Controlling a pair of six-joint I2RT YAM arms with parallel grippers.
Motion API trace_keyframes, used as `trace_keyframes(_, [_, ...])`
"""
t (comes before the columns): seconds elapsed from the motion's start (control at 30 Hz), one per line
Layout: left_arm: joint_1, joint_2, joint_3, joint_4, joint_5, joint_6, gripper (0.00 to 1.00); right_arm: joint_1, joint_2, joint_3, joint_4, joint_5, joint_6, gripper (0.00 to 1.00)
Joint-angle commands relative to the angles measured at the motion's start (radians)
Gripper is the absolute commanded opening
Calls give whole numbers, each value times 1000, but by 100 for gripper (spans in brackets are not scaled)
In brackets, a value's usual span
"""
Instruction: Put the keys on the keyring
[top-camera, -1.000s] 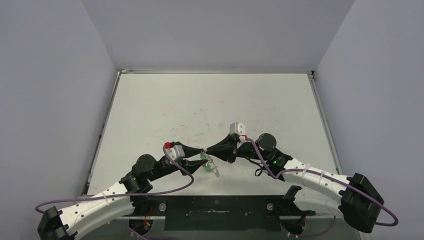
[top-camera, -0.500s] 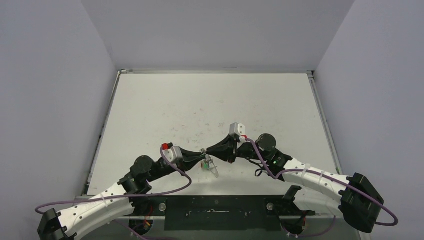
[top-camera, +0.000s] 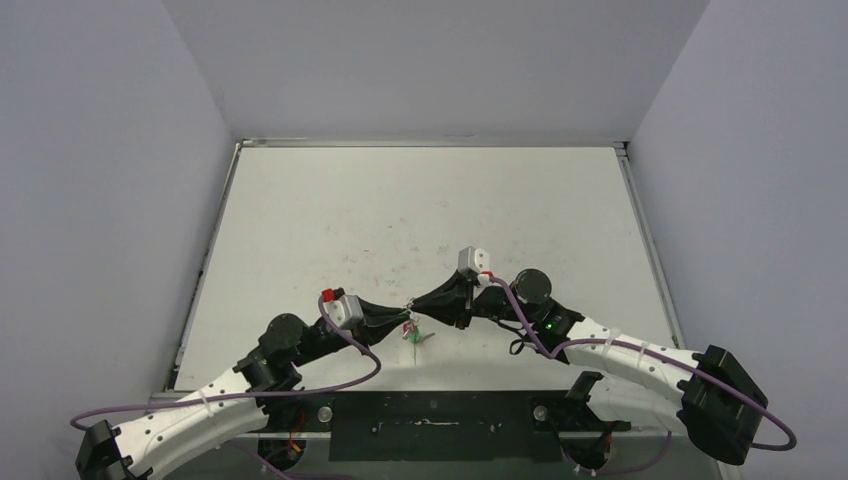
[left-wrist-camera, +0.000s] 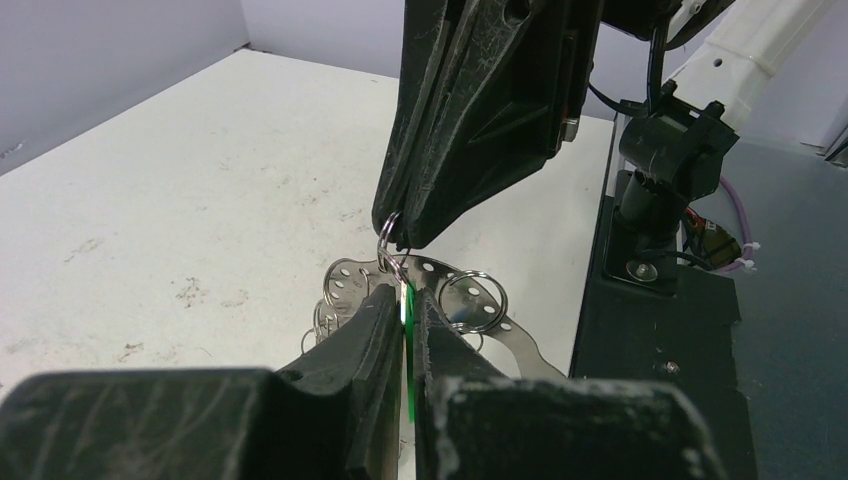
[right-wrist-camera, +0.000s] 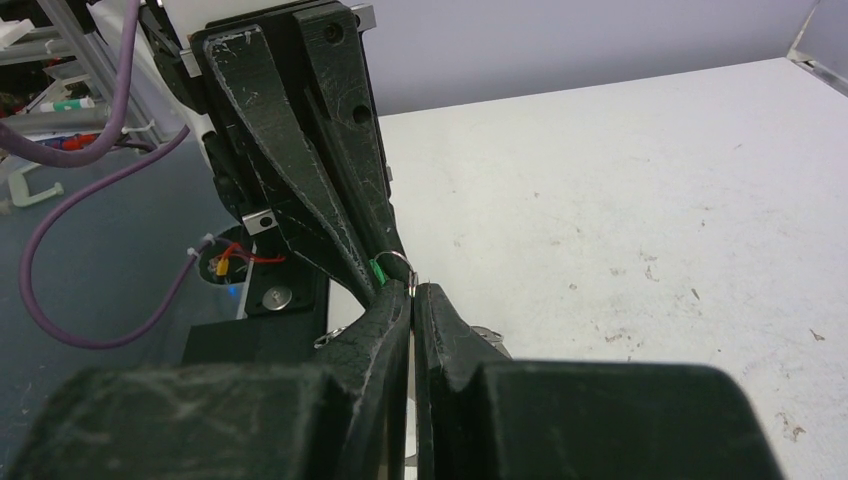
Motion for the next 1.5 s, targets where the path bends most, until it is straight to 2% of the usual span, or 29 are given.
trace_keyframes(0.0, [1,12,-16,-38,2,-7,0,-1,-5,10,151,-1,14,0])
trace_keyframes(0.63, [1,47,-9,-163,-43,32,0,-1,-8,4,202,-15,41,0])
trace_keyframes(0.83, [2,58,2,-192,-57,47,18,-1,-16,2,200,-15,40,0])
trace_keyframes(1.03, [1,1,32,-217,-84,51,36,-1,-18,3,186,-18,34,0])
trace_keyframes(1.37, [2,-147,61,-161,-103,-42,43,0,-12,7,164,-21,24,0])
trace_keyframes(1.47, [3,-147,88,-171,-156,-111,44,0,-4,9,164,-23,24,0])
